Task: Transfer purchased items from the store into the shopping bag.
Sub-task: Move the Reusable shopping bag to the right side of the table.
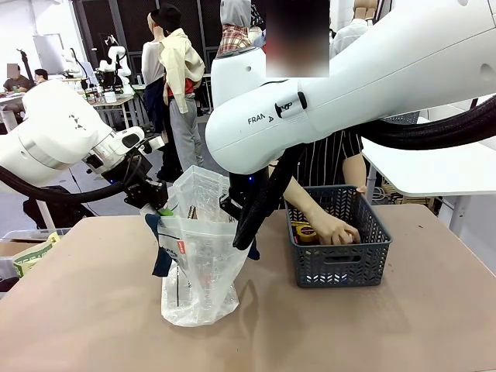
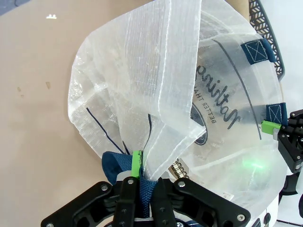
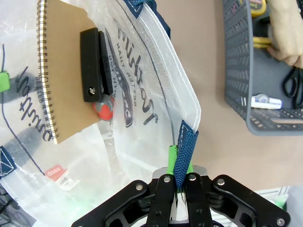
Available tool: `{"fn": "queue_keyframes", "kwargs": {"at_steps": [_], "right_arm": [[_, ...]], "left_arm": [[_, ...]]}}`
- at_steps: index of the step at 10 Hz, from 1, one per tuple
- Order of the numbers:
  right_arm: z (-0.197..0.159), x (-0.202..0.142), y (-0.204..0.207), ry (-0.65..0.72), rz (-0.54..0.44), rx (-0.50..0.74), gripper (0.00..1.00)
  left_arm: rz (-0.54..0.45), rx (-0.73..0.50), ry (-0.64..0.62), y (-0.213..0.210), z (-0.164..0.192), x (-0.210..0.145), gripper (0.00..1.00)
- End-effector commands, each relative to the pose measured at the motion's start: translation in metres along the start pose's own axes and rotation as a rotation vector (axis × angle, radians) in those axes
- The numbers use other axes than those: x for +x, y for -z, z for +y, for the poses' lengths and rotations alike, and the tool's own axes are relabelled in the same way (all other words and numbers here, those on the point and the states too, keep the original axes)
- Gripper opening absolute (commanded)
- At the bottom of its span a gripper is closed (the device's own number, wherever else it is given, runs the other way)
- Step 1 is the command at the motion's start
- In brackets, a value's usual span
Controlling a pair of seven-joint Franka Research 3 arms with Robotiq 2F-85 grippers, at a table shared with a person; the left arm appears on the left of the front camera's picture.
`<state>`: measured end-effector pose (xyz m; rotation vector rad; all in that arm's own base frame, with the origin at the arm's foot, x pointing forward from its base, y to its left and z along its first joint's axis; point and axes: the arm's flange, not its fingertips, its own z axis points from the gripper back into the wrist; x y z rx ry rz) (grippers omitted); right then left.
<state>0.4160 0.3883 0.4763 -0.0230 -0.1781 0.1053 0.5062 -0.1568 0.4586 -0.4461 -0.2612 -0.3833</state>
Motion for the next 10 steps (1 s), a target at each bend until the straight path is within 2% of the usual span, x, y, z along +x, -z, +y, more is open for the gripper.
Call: {"fn": "queue_keyframes", "kwargs": {"at_steps": [1, 10], "right_arm": [[-0.0004, -0.0018, 0.0013, -0.001, -0.001, 0.0, 0.0], [-0.0004, -0.0018, 0.0013, -0.001, -0.001, 0.0, 0.0]], "left_arm": [[-0.004, -0.002, -0.003, -0.0012, 0.0001, -0.0018, 0.0], [-0.004, -0.002, -0.003, -0.0012, 0.0001, -0.0018, 0.0]]}}
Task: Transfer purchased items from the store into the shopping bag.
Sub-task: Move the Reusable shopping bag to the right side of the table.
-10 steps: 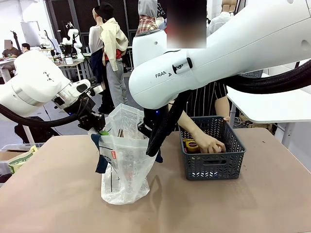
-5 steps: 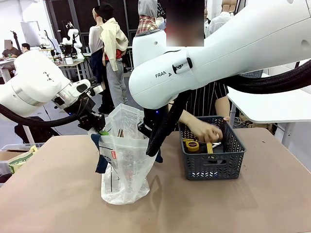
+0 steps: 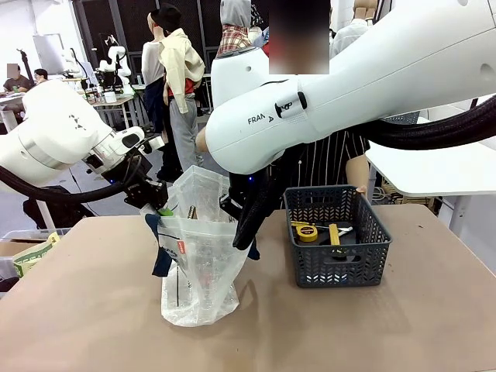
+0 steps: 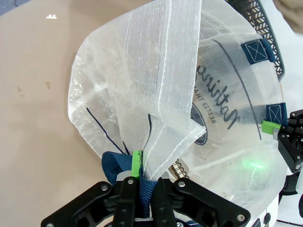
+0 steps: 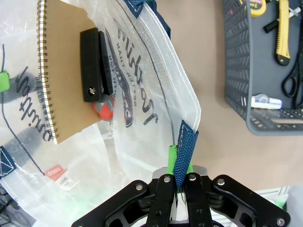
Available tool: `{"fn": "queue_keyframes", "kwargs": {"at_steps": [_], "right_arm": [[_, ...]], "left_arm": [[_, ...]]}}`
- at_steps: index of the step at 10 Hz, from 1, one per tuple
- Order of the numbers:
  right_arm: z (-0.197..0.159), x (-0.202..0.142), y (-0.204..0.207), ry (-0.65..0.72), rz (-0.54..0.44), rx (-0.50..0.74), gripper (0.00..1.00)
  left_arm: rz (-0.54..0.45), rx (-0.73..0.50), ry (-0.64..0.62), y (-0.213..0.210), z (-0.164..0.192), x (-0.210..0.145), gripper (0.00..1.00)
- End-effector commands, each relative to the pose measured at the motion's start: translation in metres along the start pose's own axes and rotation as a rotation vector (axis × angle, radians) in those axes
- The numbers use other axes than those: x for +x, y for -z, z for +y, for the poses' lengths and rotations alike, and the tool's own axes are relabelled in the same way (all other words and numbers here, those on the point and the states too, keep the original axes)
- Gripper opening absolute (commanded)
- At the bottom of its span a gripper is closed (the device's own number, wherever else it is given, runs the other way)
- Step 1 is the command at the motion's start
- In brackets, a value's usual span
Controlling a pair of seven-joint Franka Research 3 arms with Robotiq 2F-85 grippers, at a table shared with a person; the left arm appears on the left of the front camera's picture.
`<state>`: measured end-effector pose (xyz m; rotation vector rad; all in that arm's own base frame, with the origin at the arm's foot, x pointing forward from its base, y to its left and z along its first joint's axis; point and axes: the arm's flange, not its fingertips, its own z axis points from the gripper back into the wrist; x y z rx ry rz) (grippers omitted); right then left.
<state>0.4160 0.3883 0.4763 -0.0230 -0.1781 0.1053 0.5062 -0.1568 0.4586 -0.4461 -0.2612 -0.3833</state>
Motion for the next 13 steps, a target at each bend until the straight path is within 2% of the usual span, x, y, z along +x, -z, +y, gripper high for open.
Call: {"fn": "queue_keyframes", "kwargs": {"at_steps": [1, 13], "right_arm": [[-0.0004, -0.0018, 0.0013, -0.001, -0.001, 0.0, 0.0], [-0.0004, -0.0018, 0.0013, -0.001, -0.001, 0.0, 0.0]], "left_arm": [[-0.004, -0.002, -0.003, -0.0012, 0.0001, -0.0018, 0.0], [-0.004, -0.002, -0.003, -0.0012, 0.0001, -0.0018, 0.0]]}}
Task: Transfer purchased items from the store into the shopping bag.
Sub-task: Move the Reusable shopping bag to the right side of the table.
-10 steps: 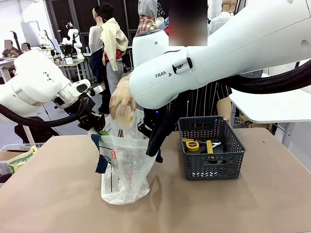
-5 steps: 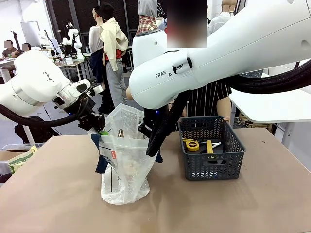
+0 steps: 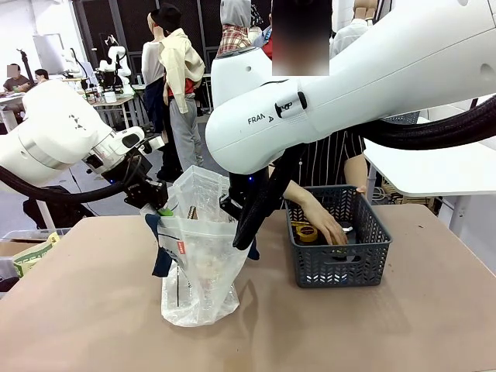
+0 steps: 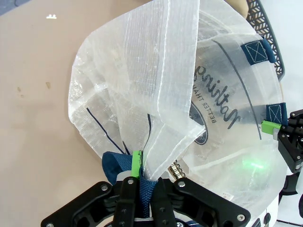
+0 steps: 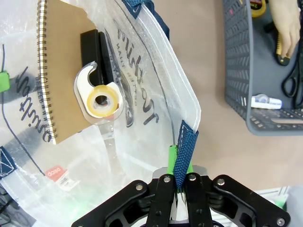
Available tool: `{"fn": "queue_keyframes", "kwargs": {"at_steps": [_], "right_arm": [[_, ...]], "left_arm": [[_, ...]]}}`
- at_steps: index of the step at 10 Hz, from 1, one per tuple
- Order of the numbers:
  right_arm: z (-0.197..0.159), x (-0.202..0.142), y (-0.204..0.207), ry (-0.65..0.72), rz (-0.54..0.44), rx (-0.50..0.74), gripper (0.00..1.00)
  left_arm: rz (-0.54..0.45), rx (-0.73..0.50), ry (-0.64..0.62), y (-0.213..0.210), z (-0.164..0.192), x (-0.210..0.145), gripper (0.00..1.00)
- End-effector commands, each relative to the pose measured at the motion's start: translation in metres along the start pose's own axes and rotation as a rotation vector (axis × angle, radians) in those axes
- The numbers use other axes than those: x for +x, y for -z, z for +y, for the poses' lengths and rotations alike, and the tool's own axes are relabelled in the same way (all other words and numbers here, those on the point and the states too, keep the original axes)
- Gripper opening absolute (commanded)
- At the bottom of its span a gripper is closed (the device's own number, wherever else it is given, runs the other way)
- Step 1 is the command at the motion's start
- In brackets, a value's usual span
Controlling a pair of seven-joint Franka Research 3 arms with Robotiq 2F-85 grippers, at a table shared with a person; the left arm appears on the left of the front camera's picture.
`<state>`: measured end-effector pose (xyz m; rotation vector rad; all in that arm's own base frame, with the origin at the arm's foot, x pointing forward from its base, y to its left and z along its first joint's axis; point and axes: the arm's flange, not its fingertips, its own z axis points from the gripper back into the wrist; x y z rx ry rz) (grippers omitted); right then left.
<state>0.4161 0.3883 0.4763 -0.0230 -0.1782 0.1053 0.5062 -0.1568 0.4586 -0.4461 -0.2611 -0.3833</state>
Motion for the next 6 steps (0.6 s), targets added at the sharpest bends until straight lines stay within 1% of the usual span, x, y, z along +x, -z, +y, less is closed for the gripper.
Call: {"fn": "queue_keyframes", "kwargs": {"at_steps": [1, 6], "right_arm": [[-0.0004, -0.0018, 0.0013, -0.001, -0.001, 0.0, 0.0], [-0.0004, -0.0018, 0.0013, -0.001, -0.001, 0.0, 0.0]], "left_arm": [[-0.004, -0.002, -0.003, -0.0012, 0.0001, -0.0018, 0.0], [-0.004, -0.002, -0.003, -0.0012, 0.0001, -0.0018, 0.0]]}}
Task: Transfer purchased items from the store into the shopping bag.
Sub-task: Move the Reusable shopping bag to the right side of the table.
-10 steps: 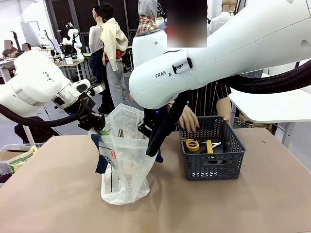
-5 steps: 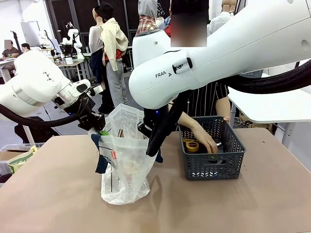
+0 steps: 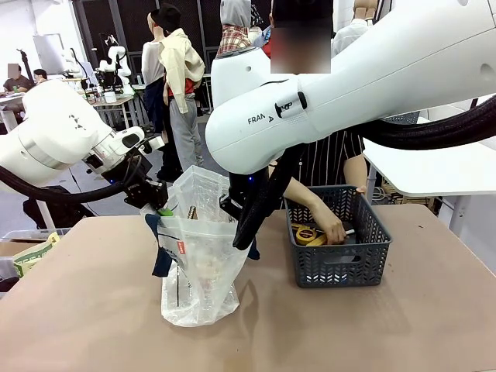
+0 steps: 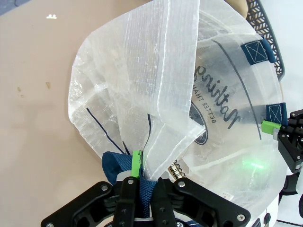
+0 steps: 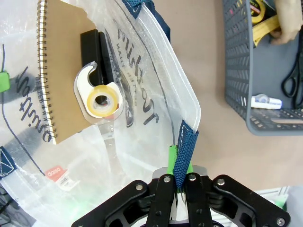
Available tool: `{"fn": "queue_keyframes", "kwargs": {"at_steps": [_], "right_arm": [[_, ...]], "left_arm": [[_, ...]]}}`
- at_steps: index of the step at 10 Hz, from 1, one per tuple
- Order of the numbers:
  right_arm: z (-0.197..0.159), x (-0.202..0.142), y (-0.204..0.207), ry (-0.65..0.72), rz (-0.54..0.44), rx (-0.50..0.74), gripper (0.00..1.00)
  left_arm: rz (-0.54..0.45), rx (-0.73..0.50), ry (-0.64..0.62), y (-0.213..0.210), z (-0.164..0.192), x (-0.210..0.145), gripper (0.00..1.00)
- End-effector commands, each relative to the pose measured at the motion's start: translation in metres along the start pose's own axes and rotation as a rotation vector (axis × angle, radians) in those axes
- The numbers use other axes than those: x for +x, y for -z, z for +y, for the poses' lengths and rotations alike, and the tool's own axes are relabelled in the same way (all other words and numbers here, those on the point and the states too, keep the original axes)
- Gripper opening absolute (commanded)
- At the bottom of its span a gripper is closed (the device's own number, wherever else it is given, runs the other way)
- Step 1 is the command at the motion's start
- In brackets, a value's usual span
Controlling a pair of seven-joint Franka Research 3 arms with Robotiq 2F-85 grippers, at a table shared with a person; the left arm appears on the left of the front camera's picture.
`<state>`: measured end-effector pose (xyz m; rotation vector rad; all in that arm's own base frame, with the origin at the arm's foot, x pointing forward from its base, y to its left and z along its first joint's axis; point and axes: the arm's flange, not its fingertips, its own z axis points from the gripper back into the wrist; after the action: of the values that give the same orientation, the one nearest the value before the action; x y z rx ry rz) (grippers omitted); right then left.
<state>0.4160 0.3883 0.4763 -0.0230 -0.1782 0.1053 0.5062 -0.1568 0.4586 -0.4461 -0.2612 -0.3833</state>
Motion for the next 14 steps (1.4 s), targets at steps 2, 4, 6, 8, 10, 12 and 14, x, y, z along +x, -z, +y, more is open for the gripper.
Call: {"fn": "queue_keyframes", "kwargs": {"at_steps": [2, 4, 6, 8, 10, 12, 14], "right_arm": [[-0.0004, -0.0018, 0.0013, -0.001, -0.001, 0.0, 0.0], [-0.0004, -0.0018, 0.0013, -0.001, -0.001, 0.0, 0.0], [-0.0004, -0.0018, 0.0013, -0.001, -0.001, 0.0, 0.0], [-0.0004, -0.0018, 0.0013, -0.001, -0.001, 0.0, 0.0], [-0.0004, -0.0018, 0.0013, -0.001, -0.001, 0.0, 0.0], [-0.0004, -0.0018, 0.0013, -0.001, -0.001, 0.0, 0.0], [-0.0004, -0.0018, 0.0013, -0.001, -0.001, 0.0, 0.0]], "left_arm": [[-0.004, -0.002, -0.003, -0.0012, 0.0001, -0.0018, 0.0], [-0.004, -0.002, -0.003, -0.0012, 0.0001, -0.0018, 0.0], [-0.004, -0.002, -0.003, -0.0012, 0.0001, -0.0018, 0.0], [-0.004, -0.002, -0.003, -0.0012, 0.0001, -0.0018, 0.0], [-0.004, -0.002, -0.003, -0.0012, 0.0001, -0.0018, 0.0], [-0.004, -0.002, -0.003, -0.0012, 0.0001, -0.0018, 0.0], [-0.004, -0.002, -0.003, -0.0012, 0.0001, -0.0018, 0.0]]}}
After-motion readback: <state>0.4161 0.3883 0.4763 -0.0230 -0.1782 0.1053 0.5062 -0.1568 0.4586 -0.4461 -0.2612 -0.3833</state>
